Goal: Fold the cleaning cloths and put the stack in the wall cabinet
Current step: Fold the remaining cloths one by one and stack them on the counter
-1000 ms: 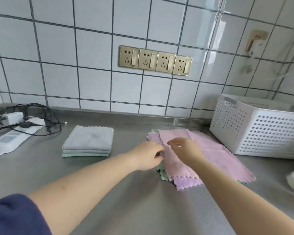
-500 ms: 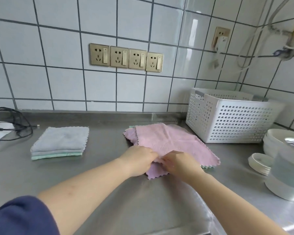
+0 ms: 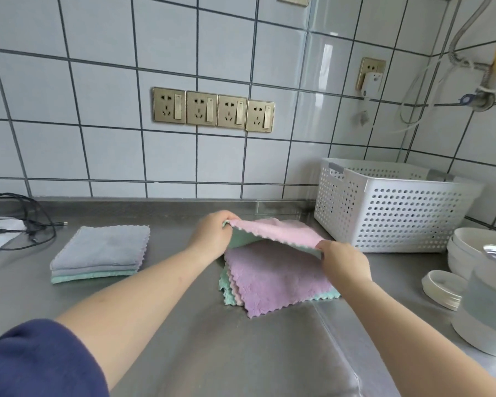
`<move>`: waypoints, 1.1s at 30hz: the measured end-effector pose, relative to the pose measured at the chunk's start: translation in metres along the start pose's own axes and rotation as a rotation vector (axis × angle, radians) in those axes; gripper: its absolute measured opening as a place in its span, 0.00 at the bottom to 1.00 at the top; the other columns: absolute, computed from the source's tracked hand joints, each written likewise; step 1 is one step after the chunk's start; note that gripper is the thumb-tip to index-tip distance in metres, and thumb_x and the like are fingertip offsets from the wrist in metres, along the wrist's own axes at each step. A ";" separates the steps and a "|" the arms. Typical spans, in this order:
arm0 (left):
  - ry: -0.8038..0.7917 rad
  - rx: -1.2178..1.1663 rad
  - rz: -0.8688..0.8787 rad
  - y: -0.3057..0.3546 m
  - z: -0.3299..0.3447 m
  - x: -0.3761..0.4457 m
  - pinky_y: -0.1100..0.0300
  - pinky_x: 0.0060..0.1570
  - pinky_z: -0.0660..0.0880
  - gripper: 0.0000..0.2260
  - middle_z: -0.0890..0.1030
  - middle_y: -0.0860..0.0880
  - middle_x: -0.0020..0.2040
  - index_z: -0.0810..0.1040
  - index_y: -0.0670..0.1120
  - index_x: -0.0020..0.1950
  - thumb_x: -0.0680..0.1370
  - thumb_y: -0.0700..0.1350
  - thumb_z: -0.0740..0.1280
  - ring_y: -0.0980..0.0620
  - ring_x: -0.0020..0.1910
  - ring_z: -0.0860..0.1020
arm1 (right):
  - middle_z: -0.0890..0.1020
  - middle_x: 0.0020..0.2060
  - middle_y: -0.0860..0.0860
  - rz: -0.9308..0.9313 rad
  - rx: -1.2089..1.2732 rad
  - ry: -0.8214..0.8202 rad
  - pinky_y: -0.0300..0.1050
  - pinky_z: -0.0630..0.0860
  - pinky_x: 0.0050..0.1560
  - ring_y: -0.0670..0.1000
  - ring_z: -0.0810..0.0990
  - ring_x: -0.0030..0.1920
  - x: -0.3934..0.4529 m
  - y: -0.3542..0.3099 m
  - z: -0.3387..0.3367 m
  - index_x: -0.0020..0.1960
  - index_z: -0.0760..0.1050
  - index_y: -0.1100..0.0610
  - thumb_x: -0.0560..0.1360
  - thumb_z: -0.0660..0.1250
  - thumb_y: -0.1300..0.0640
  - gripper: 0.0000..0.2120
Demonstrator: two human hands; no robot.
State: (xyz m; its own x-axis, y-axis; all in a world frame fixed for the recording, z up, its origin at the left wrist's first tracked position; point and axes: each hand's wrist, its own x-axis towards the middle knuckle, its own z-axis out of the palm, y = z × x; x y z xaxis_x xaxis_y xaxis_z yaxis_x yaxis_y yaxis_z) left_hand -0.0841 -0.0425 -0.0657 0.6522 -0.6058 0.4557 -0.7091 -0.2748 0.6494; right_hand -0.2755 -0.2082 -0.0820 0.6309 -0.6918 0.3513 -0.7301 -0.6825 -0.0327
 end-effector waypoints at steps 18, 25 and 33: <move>-0.443 0.400 0.103 -0.040 -0.135 -0.160 0.69 0.47 0.65 0.14 0.79 0.56 0.59 0.78 0.50 0.60 0.79 0.41 0.59 0.57 0.58 0.75 | 0.82 0.52 0.48 -0.326 0.301 -0.346 0.39 0.70 0.47 0.51 0.78 0.54 -0.114 -0.054 -0.053 0.57 0.79 0.50 0.76 0.63 0.56 0.12; -0.553 0.389 -0.002 -0.044 -0.162 -0.205 0.65 0.35 0.62 0.09 0.73 0.55 0.39 0.77 0.44 0.47 0.79 0.46 0.60 0.59 0.37 0.69 | 0.72 0.31 0.51 -0.341 0.391 -0.426 0.42 0.61 0.32 0.49 0.66 0.30 -0.147 -0.072 -0.052 0.37 0.69 0.59 0.74 0.64 0.54 0.11; -0.636 0.186 -0.196 -0.061 -0.175 -0.216 0.60 0.34 0.63 0.14 0.70 0.48 0.34 0.72 0.45 0.40 0.74 0.56 0.64 0.51 0.32 0.67 | 0.81 0.52 0.44 -0.304 0.330 -0.861 0.41 0.74 0.59 0.45 0.79 0.53 -0.159 -0.072 -0.062 0.56 0.77 0.48 0.75 0.64 0.50 0.10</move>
State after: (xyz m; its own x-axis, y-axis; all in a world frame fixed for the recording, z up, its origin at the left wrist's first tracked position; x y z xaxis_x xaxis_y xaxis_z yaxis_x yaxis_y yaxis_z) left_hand -0.1352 0.2363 -0.0969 0.5293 -0.8365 -0.1420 -0.6654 -0.5131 0.5421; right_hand -0.3391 -0.0343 -0.0778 0.8521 -0.3213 -0.4132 -0.4771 -0.8014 -0.3608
